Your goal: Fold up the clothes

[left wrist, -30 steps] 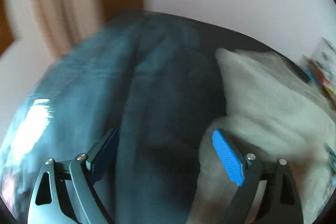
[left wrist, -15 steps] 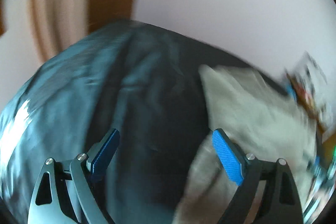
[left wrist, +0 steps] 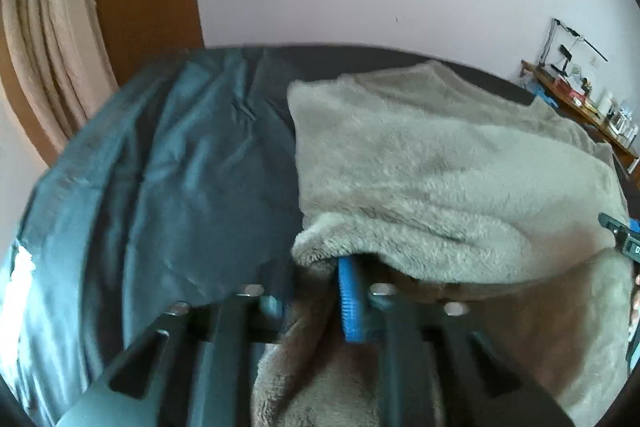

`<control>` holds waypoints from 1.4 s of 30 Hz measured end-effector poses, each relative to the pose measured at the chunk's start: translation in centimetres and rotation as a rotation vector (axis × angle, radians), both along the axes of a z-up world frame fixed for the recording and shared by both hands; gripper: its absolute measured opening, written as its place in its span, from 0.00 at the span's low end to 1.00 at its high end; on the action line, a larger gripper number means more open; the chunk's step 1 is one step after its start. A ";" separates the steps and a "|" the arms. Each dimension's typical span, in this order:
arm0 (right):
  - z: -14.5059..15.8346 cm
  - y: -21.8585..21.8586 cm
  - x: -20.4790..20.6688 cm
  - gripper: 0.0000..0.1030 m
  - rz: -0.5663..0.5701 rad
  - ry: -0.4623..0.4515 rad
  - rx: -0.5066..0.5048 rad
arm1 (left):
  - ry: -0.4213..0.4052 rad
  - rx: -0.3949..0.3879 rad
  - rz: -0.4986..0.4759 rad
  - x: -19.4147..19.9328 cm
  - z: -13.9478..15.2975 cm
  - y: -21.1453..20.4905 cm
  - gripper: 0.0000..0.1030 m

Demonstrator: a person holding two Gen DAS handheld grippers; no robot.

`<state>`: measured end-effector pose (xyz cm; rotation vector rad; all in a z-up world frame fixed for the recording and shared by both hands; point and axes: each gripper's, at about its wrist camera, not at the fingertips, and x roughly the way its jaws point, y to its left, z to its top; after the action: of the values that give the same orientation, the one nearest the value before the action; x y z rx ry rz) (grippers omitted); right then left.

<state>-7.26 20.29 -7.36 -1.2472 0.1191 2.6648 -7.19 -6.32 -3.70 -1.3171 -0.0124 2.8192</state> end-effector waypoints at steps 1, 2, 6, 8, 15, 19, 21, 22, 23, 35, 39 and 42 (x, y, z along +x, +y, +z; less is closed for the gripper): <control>0.0 0.0 0.0 0.83 0.000 0.001 -0.002 | -0.001 -0.009 0.001 0.0 0.0 0.1 0.17; 0.0 0.0 0.1 0.83 0.000 0.001 -0.004 | -0.001 -0.018 0.002 0.0 0.0 0.1 0.17; 0.0 0.1 0.2 0.83 0.001 0.003 -0.011 | -0.039 0.068 0.035 1.0 0.1 -1.9 0.15; 0.1 0.2 0.2 0.83 0.002 0.003 -0.015 | -0.052 0.092 0.043 1.5 0.0 -2.0 0.15; 0.2 0.6 0.4 0.83 0.011 0.018 -0.036 | -0.035 0.005 0.057 1.3 -0.3 -0.6 0.15; 0.9 1.2 1.4 0.83 -0.018 0.079 -0.047 | -0.028 -0.022 0.060 1.5 -0.3 -0.3 0.16; 1.5 1.3 1.9 0.83 -0.025 0.113 -0.049 | -0.022 -0.051 0.057 1.6 -0.3 0.3 0.16; 1.8 1.0 1.8 0.83 -0.014 0.119 -0.046 | -0.022 -0.052 0.058 1.5 -0.3 0.2 0.16; 2.1 0.6 1.7 0.83 0.006 0.120 -0.039 | -0.023 -0.051 0.060 1.4 -0.4 0.2 0.17; 0.5 -2.7 -3.2 0.86 0.257 -0.003 -0.019 | -0.040 0.028 0.097 0.5 -0.5 -1.4 0.28; 0.4 -2.5 -3.3 0.86 0.234 -0.001 0.006 | -0.040 0.024 0.103 0.5 -0.6 -1.3 0.28; 0.4 -2.3 -3.3 0.86 0.234 -0.004 -0.001 | -0.041 0.020 0.111 0.5 -0.6 -1.4 0.28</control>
<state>-10.52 18.02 -6.93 -1.3415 -0.0291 2.8576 -6.73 -7.68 -4.29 -1.4128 -0.1181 2.8730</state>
